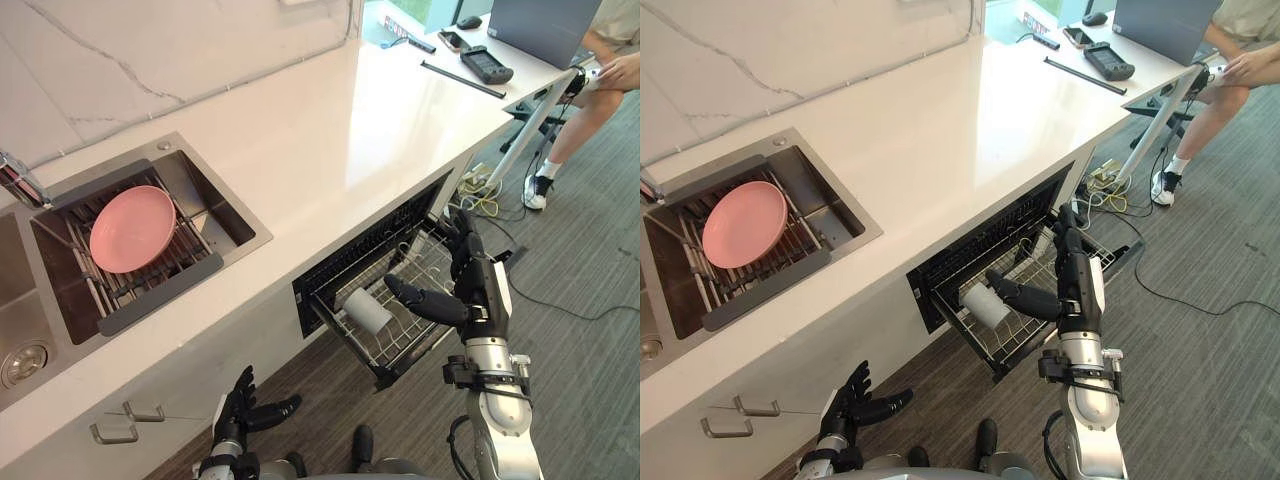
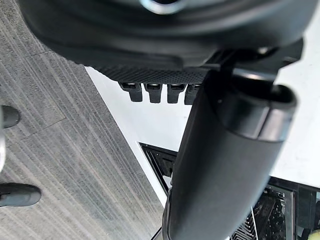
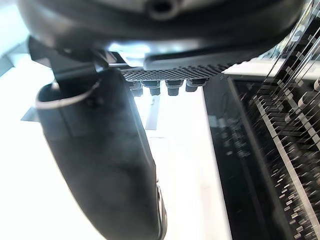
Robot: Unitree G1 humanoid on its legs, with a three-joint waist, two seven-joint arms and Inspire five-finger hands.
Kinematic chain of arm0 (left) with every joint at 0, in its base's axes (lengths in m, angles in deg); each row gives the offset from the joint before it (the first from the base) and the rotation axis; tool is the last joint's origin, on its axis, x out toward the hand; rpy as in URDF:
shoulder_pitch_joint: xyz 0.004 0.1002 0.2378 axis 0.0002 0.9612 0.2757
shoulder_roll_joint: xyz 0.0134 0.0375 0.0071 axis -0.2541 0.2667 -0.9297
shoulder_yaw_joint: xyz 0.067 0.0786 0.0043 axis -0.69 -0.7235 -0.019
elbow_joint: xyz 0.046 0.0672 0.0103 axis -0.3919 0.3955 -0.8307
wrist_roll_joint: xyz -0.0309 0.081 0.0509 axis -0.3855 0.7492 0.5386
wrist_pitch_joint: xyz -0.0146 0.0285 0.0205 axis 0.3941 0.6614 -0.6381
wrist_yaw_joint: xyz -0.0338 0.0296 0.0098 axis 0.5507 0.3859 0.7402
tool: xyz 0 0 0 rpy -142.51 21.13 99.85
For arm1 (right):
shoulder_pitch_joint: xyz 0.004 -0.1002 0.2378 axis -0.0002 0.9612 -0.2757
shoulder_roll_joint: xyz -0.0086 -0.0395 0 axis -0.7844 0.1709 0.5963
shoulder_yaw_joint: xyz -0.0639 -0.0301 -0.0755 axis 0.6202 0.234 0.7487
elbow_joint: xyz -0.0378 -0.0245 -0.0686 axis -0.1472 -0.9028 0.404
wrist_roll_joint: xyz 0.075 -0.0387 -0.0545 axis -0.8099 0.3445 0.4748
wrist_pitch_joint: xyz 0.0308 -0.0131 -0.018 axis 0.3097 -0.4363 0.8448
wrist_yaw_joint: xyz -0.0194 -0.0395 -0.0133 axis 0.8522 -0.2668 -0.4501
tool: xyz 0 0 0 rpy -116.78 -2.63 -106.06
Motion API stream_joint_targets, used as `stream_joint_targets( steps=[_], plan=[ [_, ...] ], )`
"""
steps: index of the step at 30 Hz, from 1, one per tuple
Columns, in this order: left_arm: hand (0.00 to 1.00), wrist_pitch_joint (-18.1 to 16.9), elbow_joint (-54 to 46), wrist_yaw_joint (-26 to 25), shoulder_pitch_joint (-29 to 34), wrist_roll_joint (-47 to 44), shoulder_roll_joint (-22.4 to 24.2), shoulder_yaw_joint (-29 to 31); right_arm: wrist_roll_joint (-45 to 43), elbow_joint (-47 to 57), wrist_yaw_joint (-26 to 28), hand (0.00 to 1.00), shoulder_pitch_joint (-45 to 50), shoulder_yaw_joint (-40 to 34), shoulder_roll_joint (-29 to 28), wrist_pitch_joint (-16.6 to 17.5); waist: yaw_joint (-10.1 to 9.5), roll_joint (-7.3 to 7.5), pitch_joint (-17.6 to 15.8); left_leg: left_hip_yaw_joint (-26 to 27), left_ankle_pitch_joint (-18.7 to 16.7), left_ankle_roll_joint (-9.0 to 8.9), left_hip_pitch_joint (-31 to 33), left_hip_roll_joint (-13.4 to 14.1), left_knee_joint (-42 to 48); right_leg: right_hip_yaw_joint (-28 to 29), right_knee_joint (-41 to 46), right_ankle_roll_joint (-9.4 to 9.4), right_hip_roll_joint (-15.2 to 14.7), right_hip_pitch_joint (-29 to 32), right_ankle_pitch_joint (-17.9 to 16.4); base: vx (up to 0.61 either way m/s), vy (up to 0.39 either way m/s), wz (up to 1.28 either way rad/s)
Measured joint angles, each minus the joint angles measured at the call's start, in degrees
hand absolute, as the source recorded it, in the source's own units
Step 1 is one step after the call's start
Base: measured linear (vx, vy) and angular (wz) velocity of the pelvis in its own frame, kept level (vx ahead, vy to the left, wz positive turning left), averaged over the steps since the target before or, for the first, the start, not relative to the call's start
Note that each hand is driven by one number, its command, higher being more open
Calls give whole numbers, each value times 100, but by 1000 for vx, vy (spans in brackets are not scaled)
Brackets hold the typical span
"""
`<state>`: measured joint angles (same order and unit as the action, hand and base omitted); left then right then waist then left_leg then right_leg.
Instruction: Walk over to the sink, pick up the cup, carry it to the dishwasher, place the cup inside the dishwasher, then close the dishwasher door
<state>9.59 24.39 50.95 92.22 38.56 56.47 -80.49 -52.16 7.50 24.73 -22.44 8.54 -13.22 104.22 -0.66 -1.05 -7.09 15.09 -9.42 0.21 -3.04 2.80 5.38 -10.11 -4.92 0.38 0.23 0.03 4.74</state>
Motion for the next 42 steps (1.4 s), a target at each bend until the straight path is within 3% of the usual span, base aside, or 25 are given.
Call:
stream_joint_targets(
  steps=[10,12,13,15,16,20,22,23,26,27,28,29,31,34,36,37,42],
  plan=[
    [100,51,-8,16,244,-45,31,-120,-322,313,796,100,290,197,4,88,-18,-3,260,-68,-84,7,16,41,292,-84,2,0,-6,-149,-46,-30,9,4],
    [100,42,-5,23,229,-49,27,-138,-322,312,875,100,290,267,64,88,-24,-61,215,-101,-286,-38,155,141,700,-133,32,69,30,-225,-124,-35,11,14],
    [100,16,-6,33,201,-62,5,-152,-322,312,919,100,270,308,101,91,-25,-79,148,-79,-385,-153,307,211,1120,-176,121,80,27,-249,-190,-79,35,34],
    [100,-31,-9,120,68,-118,-67,-165,-320,292,888,100,245,345,270,104,-10,16,-41,248,-361,-266,914,367,2424,-416,326,68,-198,-296,-332,-126,55,54],
    [100,-49,-8,162,72,-174,-72,-179,-319,268,869,100,222,345,311,104,-15,1,-47,373,-404,-215,984,423,2545,-459,379,50,-249,-303,-365,-81,48,46],
    [100,-50,-5,234,77,-187,-79,-239,-325,30,780,100,18,331,584,104,33,-25,-61,804,-469,-260,1012,629,1873,-810,365,-56,-576,-548,-441,3,133,54],
    [100,-48,1,237,96,-169,-67,-285,-332,-20,684,100,4,334,669,103,60,-67,-47,1001,-139,-244,914,714,1331,-1080,315,-296,-683,-760,-490,95,235,72],
    [100,-47,-2,244,94,-167,-61,-296,-332,-29,612,100,-9,336,712,103,31,-55,-27,1054,49,-109,861,619,1250,-1146,299,-439,-784,-863,-544,152,252,57],
    [100,-26,-11,291,120,-148,-66,-295,-310,-30,437,100,-176,393,719,102,0,-61,127,1003,-100,196,908,163,1165,-1199,723,-784,-1208,-778,-749,191,256,49],
    [100,-12,-18,286,104,-95,-46,-312,-309,-62,347,100,-240,389,729,100,9,-64,106,894,-139,309,823,-43,1110,-1128,1725,-814,-1508,-469,-1038,228,243,50],
    [100,-7,-23,284,99,-35,-63,-332,-309,-113,311,100,-267,388,737,98,-11,-72,101,837,-134,334,728,-133,1020,-1048,2399,-754,-1673,-217,-1111,232,254,57],
    [100,20,-86,286,137,21,-163,-469,-305,-255,260,100,-330,387,710,89,20,-71,57,598,-55,451,460,-312,815,-703,3686,-685,-1909,247,-1075,182,209,67],
    [100,175,-243,470,233,94,-517,-819,-239,-372,106,100,-324,355,685,47,192,-2,-68,141,38,596,13,-494,579,-238,4621,-797,-1832,421,-1332,248,168,129],
    [100,240,-377,829,204,422,-880,-1221,-130,-196,-124,100,-304,338,720,47,270,84,-88,-425,66,609,-274,-679,405,124,4018,-809,-1432,619,-1638,303,45,129],
    [100,273,-470,1030,212,597,-989,-1246,-126,-48,-174,100,-261,332,715,47,304,180,-105,-677,65,584,-309,-740,429,298,3291,-747,-1195,638,-1523,259,-43,123],
    [100,314,-651,1171,264,635,-1127,-1227,-127,101,-198,100,-229,331,711,47,301,347,-110,-785,30,535,-321,-848,449,316,2799,-677,-1129,648,-855,166,-79,88],
    [100,392,-660,1113,291,874,-844,-881,-62,522,41,100,-399,203,766,-205,122,283,-77,-724,-92,371,-227,-578,452,189,1831,-665,-912,134,-787,96,-89,24]
  ],
)
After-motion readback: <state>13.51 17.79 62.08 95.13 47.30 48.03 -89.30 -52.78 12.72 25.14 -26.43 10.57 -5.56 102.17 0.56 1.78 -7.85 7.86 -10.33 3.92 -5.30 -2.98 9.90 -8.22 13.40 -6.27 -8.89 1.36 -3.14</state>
